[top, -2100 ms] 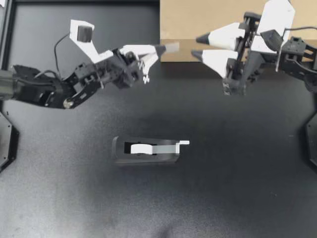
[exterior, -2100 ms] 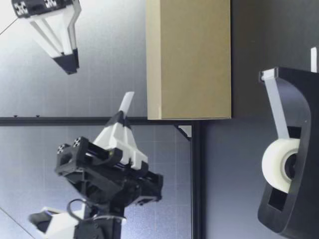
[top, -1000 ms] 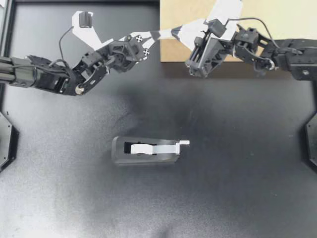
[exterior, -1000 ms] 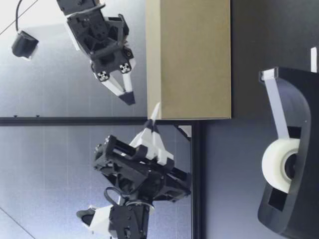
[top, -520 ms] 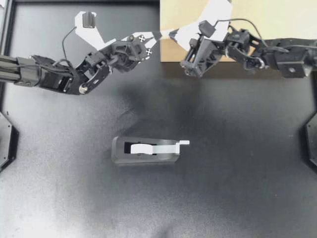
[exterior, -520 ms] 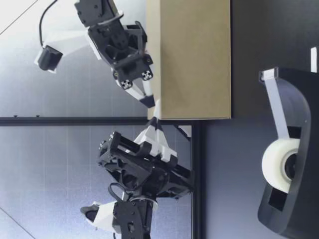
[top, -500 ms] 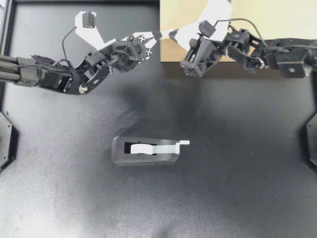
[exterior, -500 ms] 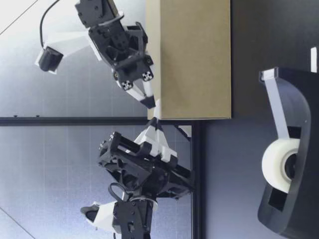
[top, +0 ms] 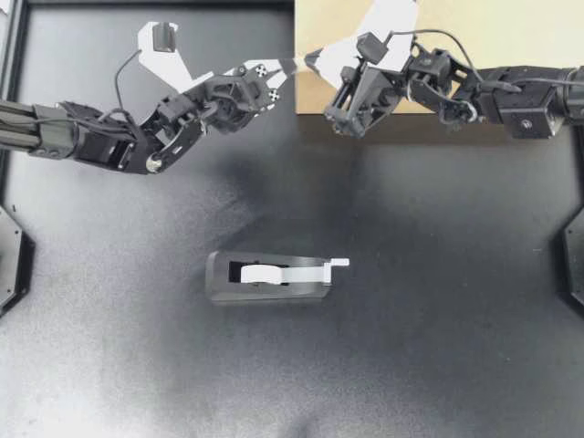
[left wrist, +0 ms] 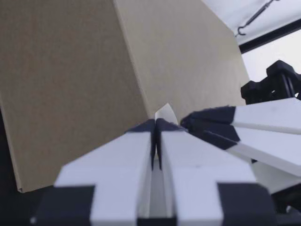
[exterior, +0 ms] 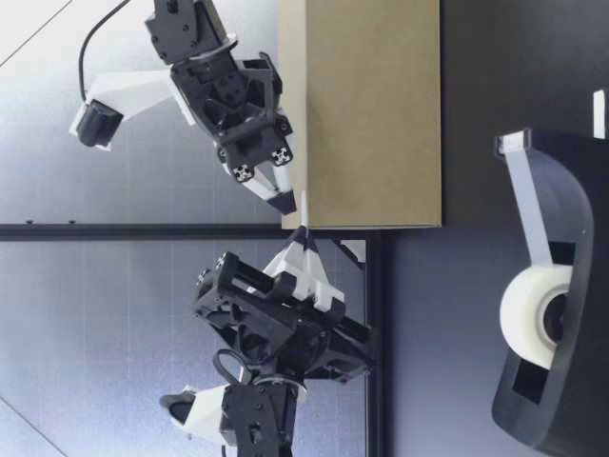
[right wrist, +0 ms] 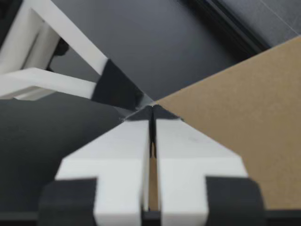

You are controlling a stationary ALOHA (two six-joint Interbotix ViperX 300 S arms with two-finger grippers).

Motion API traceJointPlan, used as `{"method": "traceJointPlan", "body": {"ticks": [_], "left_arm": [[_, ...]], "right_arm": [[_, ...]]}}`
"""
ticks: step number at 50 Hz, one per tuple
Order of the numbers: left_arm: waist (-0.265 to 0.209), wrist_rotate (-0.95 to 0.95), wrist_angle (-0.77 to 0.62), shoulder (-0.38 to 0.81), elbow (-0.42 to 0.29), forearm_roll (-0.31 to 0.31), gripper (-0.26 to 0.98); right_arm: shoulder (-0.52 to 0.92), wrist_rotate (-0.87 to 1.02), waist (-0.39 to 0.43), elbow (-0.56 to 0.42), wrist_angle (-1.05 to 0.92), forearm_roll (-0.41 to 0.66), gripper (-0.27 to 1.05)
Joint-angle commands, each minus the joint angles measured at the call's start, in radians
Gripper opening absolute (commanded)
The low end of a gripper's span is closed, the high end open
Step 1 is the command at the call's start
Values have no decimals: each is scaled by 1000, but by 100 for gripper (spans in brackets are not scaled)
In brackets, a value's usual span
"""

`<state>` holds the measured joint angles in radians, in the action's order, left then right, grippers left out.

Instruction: Cut a small piece of tape from the tape dispenser then place it on the cardboard box's edge.

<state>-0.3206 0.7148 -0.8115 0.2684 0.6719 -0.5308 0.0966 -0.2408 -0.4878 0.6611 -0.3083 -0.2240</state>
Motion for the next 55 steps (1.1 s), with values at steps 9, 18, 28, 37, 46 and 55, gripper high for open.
{"method": "traceJointPlan", "body": {"ticks": [9, 18, 28, 37, 46, 55], "left_arm": [[-5, -3, -3, -15, -5, 0, -8], [-5, -3, 0, -18, 0, 0, -8], [-5, -5, 2, -21, 5, -5, -7], [-6, -11, 0, -23, 9, -8, 1], [-5, -14, 0, -26, 9, -8, 29], [-3, -21, 0, -34, 20, -5, 46]], "right_arm": [[17, 0, -21, -44, 17, 0, -8], [35, -3, -21, -72, 26, 5, -8], [48, -9, -21, -94, 31, 6, -8], [51, -9, -23, -97, 44, 6, -8], [51, -8, -23, -98, 48, 6, -8], [44, -6, -21, -103, 44, 6, -8]]}}
